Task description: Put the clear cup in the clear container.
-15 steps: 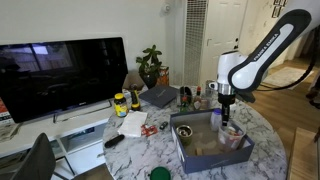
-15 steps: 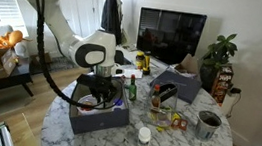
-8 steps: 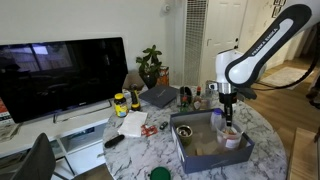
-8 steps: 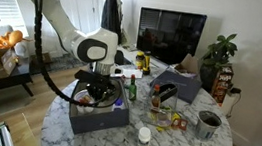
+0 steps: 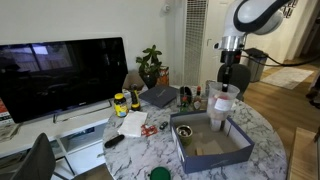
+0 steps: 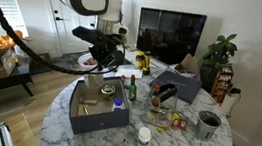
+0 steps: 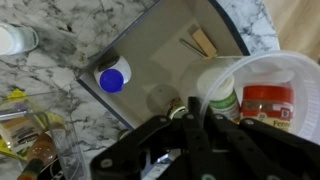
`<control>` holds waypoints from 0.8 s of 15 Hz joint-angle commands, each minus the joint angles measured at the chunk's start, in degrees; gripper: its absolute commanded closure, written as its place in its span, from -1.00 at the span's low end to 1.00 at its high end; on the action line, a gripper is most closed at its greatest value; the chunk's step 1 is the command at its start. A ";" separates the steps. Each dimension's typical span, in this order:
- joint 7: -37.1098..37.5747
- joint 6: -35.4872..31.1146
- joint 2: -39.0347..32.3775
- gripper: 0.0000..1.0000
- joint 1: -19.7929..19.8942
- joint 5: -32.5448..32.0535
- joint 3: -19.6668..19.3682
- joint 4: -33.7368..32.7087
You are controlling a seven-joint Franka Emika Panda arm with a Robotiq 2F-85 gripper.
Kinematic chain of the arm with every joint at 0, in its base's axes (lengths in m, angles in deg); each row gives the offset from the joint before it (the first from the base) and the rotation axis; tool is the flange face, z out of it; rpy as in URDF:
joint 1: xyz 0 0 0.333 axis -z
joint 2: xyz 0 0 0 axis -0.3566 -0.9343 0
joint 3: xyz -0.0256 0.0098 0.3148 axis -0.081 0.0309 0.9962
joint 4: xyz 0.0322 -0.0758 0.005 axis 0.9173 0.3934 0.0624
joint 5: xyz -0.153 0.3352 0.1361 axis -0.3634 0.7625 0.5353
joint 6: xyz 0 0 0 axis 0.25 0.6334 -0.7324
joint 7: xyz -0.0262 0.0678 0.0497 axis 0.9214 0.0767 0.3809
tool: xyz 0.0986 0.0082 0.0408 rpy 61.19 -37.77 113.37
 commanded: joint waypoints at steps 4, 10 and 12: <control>3.57 -0.32 0.43 0.98 0.22 1.11 -2.13 -3.75; 6.53 -4.75 -7.20 0.98 6.99 -1.36 -9.53 -18.07; 8.73 -7.11 -10.37 0.98 9.25 -1.17 -11.43 -20.39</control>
